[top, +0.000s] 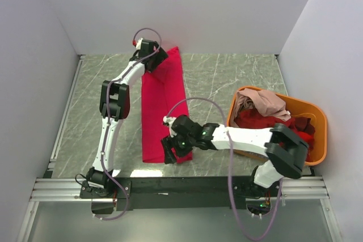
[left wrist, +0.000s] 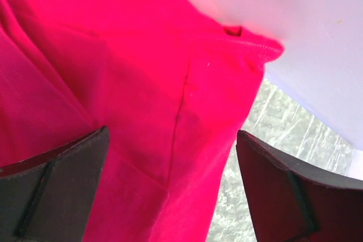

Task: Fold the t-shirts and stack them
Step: Fold the tshirt

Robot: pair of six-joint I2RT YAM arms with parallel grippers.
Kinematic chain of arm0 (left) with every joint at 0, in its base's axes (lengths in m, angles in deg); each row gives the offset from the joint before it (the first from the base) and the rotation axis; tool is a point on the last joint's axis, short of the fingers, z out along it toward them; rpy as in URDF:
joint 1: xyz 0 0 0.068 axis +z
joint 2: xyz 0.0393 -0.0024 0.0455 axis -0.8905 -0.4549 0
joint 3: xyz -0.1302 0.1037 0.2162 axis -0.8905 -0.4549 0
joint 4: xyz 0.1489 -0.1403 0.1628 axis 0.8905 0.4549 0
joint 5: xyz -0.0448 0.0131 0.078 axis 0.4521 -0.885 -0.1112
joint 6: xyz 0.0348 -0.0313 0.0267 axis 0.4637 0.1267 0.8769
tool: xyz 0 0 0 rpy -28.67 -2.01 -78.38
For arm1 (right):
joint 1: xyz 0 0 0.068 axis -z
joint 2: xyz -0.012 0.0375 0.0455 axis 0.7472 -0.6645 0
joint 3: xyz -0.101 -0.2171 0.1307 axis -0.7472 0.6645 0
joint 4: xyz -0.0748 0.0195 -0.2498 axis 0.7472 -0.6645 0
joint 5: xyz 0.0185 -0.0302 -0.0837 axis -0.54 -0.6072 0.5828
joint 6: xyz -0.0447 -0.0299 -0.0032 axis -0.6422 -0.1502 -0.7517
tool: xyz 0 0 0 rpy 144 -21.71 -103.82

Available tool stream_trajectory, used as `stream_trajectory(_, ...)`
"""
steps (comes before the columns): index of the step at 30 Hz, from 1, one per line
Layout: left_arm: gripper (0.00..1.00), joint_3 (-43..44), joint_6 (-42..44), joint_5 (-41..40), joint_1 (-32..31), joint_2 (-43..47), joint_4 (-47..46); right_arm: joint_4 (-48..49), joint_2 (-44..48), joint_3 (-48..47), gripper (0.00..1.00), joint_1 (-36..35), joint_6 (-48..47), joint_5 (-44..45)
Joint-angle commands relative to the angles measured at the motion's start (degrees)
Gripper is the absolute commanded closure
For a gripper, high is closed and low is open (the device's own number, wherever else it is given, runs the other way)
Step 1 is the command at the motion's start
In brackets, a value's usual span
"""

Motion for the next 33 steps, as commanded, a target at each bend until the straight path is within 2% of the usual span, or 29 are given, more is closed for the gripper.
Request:
stream_trajectory(1, 0.01, 5.4, 4.1, -2.6, 0.7, 7.2, 2.6, 1.6, 7.8, -3.4, 0.25, 0.1, -1.9, 1.6)
stream_trajectory(6, 0.01, 4.3, 6.7, -0.8, 0.5, 16.5, 5.5, -2.2, 12.4, -6.0, 0.25, 0.6, 0.4, 8.8)
stream_trajectory(9, 0.01, -3.5, 8.7, 0.9, 0.0, 26.0, 9.3, -4.2, 14.6, -4.3, 0.24, 4.4, 3.5, 11.1)
stream_trajectory(12, 0.01, -20.4, 8.8, -1.2, -2.1, 39.4, 11.2, -4.3, 17.9, -0.1, 0.24, 7.2, 5.5, 9.6)
stream_trajectory(13, 0.00, -31.4, 8.6, -2.2, -2.9, 47.3, 10.3, -4.4, 19.2, 1.0, 0.24, 8.5, 5.8, 9.3)
stream_trajectory(14, 0.01, -37.6, 7.9, -4.2, -4.9, 51.5, 9.1, -4.6, 19.7, 2.8, 0.24, 9.2, 6.1, 9.3)
stream_trajectory(15, 0.00, -43.5, 5.8, -6.7, -5.8, 59.7, 8.0, -5.2, 20.2, 3.5, 0.24, 9.5, 6.1, 9.6)
stream_trajectory(16, 0.00, -54.9, 4.7, -7.6, -6.9, 63.7, 6.8, -5.4, 20.7, 4.2, 0.24, 10.0, 6.2, 9.5)
stream_trajectory(17, 0.01, -60.5, 3.2, -8.0, -8.0, 67.4, 4.4, -5.6, 20.8, 5.6, 0.25, 10.1, 6.2, 9.1)
stream_trajectory(18, 0.01, -69.8, 0.9, -8.3, -10.2, 73.8, 3.8, -5.8, 20.8, 6.2, 0.25, 10.4, 6.3, 8.9)
stream_trajectory(21, 0.01, -83.3, -5.9, -7.7, -15.5, 82.7, 6.2, -6.1, 20.6, 8.3, 0.25, 10.6, 6.2, 9.7)
stream_trajectory(26, 0.01, -93.6, -16.5, -10.1, -25.2, 91.3, 16.2, -4.5, 18.8, 11.2, 0.28, 10.6, 6.7, 9.2)
stream_trajectory(30, 0.01, -101.0, -22.2, -8.6, -29.8, 96.1, 15.4, -2.5, 16.4, 12.8, 0.29, 10.5, 7.6, 8.7)
stream_trajectory(33, 0.08, -105.3, -25.4, -6.8, -31.3, 96.5, 14.0, -0.6, 14.2, 13.7, 0.30, 10.5, 8.5, 7.7)
